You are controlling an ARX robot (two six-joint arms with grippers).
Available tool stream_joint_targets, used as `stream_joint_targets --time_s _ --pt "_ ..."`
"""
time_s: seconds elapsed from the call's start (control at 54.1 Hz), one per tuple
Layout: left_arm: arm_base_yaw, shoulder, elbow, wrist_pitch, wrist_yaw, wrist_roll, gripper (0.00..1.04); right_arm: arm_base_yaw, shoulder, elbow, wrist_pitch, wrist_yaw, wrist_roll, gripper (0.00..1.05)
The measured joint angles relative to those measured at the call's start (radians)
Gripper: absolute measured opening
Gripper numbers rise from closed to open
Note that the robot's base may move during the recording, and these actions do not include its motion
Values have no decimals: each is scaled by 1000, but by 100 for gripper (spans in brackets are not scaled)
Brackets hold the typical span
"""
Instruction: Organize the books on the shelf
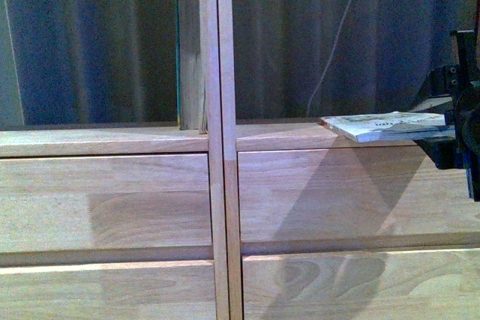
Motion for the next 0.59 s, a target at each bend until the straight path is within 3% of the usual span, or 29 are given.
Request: stream_joint_targets --time_s 0.203,0.333,0.407,0.444,0.499,0.555,0.592 --pt "0 0 0 0 0 0 97 -3 0 -38 45 -8 2 11" --pt "4 2 0 0 19 -2 97 -9 -10 -67 78 -31 16 7" --pt "96 65 5 48 273 -8 97 -14 -24 -83 98 -52 21 7" --pt "198 166 16 132 478 -14 97 -16 -42 -94 115 -64 25 7" --pt "318 313 53 260 653 -17 97 -21 -70 -104 137 -94 30 7" --pt "392 457 116 364 721 -23 97 -27 -101 -110 156 -109 37 7" --pt "413 535 153 416 714 -20 97 -31 -122 -114 167 -120 42 7"
